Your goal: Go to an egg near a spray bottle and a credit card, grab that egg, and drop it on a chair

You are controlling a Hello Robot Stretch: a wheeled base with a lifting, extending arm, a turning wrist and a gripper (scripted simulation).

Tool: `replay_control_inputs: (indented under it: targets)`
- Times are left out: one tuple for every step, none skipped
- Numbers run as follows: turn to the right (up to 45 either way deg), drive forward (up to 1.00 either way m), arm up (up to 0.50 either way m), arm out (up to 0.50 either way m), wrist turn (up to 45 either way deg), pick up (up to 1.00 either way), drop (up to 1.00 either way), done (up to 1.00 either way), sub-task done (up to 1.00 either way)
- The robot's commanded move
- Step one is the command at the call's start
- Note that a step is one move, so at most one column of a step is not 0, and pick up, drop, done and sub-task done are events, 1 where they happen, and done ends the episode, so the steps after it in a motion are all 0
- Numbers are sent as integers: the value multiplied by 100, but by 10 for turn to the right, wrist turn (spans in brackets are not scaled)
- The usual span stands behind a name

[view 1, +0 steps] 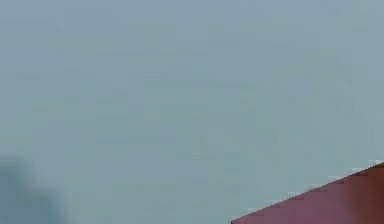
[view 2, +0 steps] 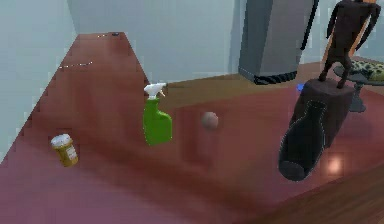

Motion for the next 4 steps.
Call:
replay_control_inputs:
  targets:
    - [0,0,38,0,0,0,0,0,0]
    - [0,0,0,40,0,0,0,0,0]
    - [0,0,0,0,450,0,0,0,0]
    - [0,0,0,0,450,0,0,0,0]
